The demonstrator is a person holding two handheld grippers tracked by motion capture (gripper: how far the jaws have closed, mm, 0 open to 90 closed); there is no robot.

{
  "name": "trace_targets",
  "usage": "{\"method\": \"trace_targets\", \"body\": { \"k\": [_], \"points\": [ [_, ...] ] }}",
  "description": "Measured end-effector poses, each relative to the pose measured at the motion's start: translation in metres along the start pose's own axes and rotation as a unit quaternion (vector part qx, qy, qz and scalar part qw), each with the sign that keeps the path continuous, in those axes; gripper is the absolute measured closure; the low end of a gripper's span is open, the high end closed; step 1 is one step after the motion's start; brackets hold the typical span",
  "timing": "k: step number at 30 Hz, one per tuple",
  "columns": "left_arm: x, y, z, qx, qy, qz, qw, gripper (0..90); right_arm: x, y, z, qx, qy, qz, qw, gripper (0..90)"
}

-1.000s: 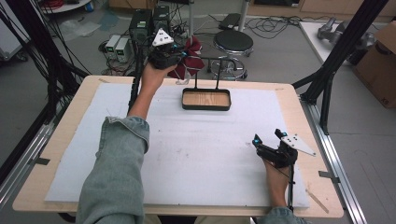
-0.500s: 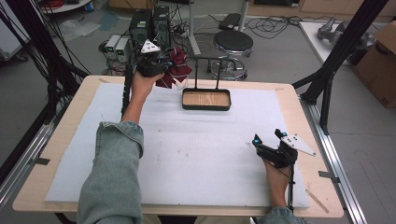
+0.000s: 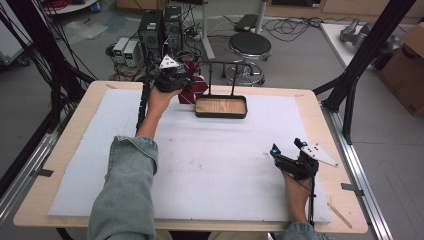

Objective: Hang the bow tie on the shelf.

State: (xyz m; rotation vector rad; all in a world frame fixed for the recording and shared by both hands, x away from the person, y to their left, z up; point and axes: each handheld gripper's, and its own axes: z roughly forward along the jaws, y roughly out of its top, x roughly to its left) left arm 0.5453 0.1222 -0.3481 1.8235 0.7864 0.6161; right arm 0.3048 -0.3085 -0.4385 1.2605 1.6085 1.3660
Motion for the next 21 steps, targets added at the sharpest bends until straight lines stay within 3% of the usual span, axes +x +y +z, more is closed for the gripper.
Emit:
{"method": "trace_targets", "body": {
  "k": [2, 7, 11, 21],
  "points": [
    [0.000, 0.001, -0.001, -0.002, 0.002, 0.000, 1.0000, 69.8, 0.000, 0.000, 0.000, 0.000, 0.000, 0.000, 1.0000, 10.3],
    [0.002, 0.002, -0.006, -0.005, 0.010, -0.009, 0.9999, 54.1, 0.000, 0.000, 0.000, 0.000, 0.000, 0.001, 1.0000, 10.3],
    [0.005, 0.003, -0.017, -0.015, 0.009, -0.014, 0.9997, 50.8, -0.001, 0.000, 0.000, -0.003, 0.000, -0.003, 1.0000, 10.3],
    [0.003, 0.003, -0.077, -0.056, 0.005, -0.012, 0.9984, 40.6, -0.001, 0.000, 0.001, -0.003, 0.000, -0.003, 1.0000, 10.3]
  ]
}}
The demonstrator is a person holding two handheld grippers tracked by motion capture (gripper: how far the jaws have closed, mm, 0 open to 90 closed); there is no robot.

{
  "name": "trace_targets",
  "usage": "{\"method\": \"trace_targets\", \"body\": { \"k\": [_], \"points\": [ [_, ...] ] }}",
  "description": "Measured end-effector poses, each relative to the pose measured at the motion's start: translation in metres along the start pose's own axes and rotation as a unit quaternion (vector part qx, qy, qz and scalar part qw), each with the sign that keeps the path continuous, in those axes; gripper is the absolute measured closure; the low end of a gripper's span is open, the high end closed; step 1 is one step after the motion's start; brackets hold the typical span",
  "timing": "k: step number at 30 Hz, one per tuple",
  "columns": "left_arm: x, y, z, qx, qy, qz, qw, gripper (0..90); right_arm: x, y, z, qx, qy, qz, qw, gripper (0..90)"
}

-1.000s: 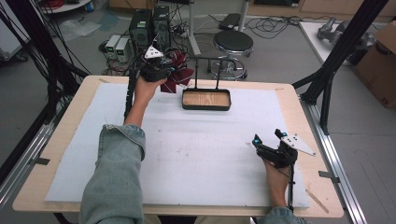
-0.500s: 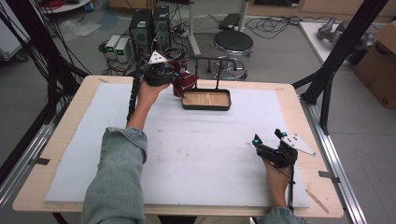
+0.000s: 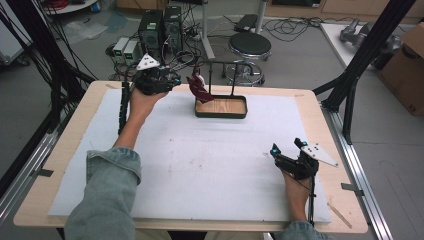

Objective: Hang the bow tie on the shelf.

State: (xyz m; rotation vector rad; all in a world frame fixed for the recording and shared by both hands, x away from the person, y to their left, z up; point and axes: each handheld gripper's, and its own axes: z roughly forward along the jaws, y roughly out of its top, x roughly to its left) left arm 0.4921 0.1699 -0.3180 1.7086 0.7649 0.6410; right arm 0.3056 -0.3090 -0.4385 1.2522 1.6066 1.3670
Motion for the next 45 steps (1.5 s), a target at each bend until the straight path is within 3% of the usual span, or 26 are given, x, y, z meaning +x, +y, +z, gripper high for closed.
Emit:
{"method": "trace_targets", "body": {
  "k": [8, 13, 23, 29, 37, 45],
  "points": [
    [-0.007, -0.002, -0.055, -0.037, -0.006, 0.000, 0.9993, 35.6, 0.002, 0.000, 0.000, 0.001, 0.002, -0.007, 1.0000, 10.3],
    [-0.014, -0.014, -0.092, -0.053, -0.004, -0.004, 0.9986, 32.6, 0.001, 0.000, 0.000, 0.003, 0.000, -0.006, 1.0000, 10.3],
    [-0.023, -0.038, -0.145, -0.080, 0.019, -0.011, 0.9966, 28.5, 0.001, 0.000, 0.000, 0.003, -0.001, -0.006, 1.0000, 10.3],
    [-0.030, -0.055, -0.165, -0.078, 0.034, -0.011, 0.9963, 26.7, 0.001, 0.000, 0.000, 0.003, -0.001, -0.005, 1.0000, 10.3],
    [-0.039, -0.078, -0.179, -0.070, 0.053, -0.013, 0.9960, 24.3, 0.002, 0.000, 0.000, 0.005, -0.001, -0.002, 1.0000, 10.3],
    [-0.040, -0.102, -0.192, -0.065, 0.076, -0.034, 0.9944, 21.9, 0.002, 0.000, 0.000, 0.004, -0.001, -0.003, 1.0000, 10.3]
  ]
}}
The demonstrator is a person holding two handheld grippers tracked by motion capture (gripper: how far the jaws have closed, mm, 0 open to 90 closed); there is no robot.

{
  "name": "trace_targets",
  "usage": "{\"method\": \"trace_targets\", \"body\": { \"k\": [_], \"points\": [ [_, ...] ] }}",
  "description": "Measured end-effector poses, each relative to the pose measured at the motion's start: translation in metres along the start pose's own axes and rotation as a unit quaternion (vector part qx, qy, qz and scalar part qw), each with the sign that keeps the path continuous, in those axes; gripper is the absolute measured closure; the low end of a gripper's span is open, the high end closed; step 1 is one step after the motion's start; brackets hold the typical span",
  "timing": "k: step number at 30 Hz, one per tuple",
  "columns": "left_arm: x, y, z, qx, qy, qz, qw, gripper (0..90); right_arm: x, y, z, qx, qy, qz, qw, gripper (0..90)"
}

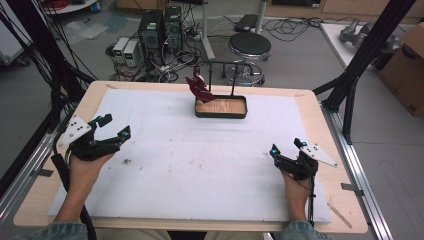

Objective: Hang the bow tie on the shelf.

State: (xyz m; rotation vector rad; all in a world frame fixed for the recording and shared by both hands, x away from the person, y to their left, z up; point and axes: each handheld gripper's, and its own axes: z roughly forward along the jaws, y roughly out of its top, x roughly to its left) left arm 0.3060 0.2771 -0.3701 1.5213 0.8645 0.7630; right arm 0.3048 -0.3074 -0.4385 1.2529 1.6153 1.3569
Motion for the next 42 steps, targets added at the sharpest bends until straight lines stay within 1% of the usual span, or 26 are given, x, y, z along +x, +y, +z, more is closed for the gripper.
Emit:
{"method": "trace_targets", "body": {
  "k": [5, 8, 10, 11, 13, 14, 17, 20, 22, 25, 28, 34, 42],
  "points": [
    [0.000, -0.017, -0.006, 0.011, 0.009, -0.010, 0.9998, 21.6, 0.000, 0.000, 0.000, -0.001, 0.000, 0.000, 1.0000, 10.3],
    [-0.001, -0.024, -0.008, 0.019, 0.015, -0.007, 0.9997, 21.6, 0.000, 0.000, 0.000, 0.000, -0.001, 0.001, 1.0000, 10.3],
    [-0.001, -0.029, -0.010, 0.021, 0.017, -0.009, 0.9996, 21.6, -0.001, 0.000, 0.000, -0.002, -0.001, -0.002, 1.0000, 10.3],
    [-0.001, -0.031, -0.010, 0.023, 0.017, -0.010, 0.9995, 21.6, 0.000, 0.000, 0.000, 0.000, -0.001, 0.001, 1.0000, 10.3],
    [-0.003, -0.036, -0.011, 0.027, 0.018, -0.012, 0.9994, 21.6, 0.000, 0.000, 0.000, -0.001, -0.001, 0.000, 1.0000, 10.3],
    [-0.003, -0.038, -0.011, 0.031, 0.019, -0.011, 0.9993, 21.6, 0.000, 0.000, 0.000, 0.000, -0.001, 0.001, 1.0000, 10.3],
    [-0.005, -0.042, -0.012, 0.034, 0.020, -0.010, 0.9992, 21.5, 0.000, 0.000, 0.000, 0.000, -0.001, -0.001, 1.0000, 10.3],
    [-0.008, -0.046, -0.013, 0.036, 0.021, -0.005, 0.9991, 21.4, 0.000, 0.000, 0.000, 0.000, -0.002, -0.001, 1.0000, 10.3],
    [-0.009, -0.048, -0.014, 0.035, 0.021, -0.007, 0.9991, 21.3, 0.000, 0.000, 0.000, 0.000, -0.003, -0.001, 1.0000, 10.3],
    [-0.009, -0.049, -0.014, 0.040, 0.022, -0.007, 0.9989, 20.7, 0.001, 0.000, -0.001, 0.002, -0.003, 0.000, 1.0000, 10.3],
    [-0.008, -0.049, -0.014, 0.037, 0.023, -0.012, 0.9990, 20.3, 0.001, 0.000, -0.001, 0.002, -0.004, -0.002, 1.0000, 10.3],
    [-0.010, -0.050, -0.014, 0.043, 0.022, -0.008, 0.9988, 20.4, 0.001, 0.000, -0.001, 0.002, -0.004, -0.003, 1.0000, 10.3],
    [-0.008, -0.051, -0.016, 0.041, 0.026, -0.008, 0.9988, 20.3, 0.001, 0.000, -0.001, 0.002, -0.004, -0.003, 1.0000, 10.3]
  ]
}}
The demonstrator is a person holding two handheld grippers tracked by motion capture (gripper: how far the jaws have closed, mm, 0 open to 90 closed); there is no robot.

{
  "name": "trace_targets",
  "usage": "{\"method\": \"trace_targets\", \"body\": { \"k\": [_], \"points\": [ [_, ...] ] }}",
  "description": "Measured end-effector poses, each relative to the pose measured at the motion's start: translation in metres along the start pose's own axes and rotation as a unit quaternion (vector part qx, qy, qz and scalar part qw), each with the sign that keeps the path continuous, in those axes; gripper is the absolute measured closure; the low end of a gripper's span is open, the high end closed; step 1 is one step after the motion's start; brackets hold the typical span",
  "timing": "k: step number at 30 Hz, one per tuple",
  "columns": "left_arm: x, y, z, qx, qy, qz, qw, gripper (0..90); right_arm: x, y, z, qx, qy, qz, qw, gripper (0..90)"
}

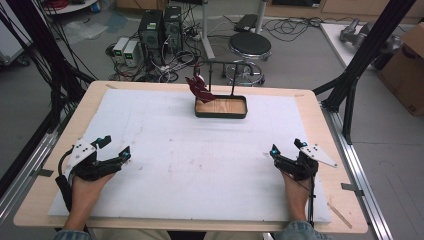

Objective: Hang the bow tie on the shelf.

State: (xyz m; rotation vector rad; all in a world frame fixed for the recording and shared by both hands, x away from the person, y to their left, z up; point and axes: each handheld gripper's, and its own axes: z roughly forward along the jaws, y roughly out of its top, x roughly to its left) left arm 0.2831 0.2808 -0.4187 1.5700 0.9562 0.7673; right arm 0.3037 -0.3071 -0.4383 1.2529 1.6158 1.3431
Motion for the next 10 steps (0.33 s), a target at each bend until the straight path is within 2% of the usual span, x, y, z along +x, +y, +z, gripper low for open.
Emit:
{"method": "trace_targets", "body": {
  "k": [10],
  "points": [
    [0.0003, -0.0012, 0.0030, 0.005, -0.001, -0.003, 1.0000, 20.3, 0.0001, 0.0000, -0.0001, 0.000, 0.000, 0.000, 1.0000, 10.2]
  ]
}}
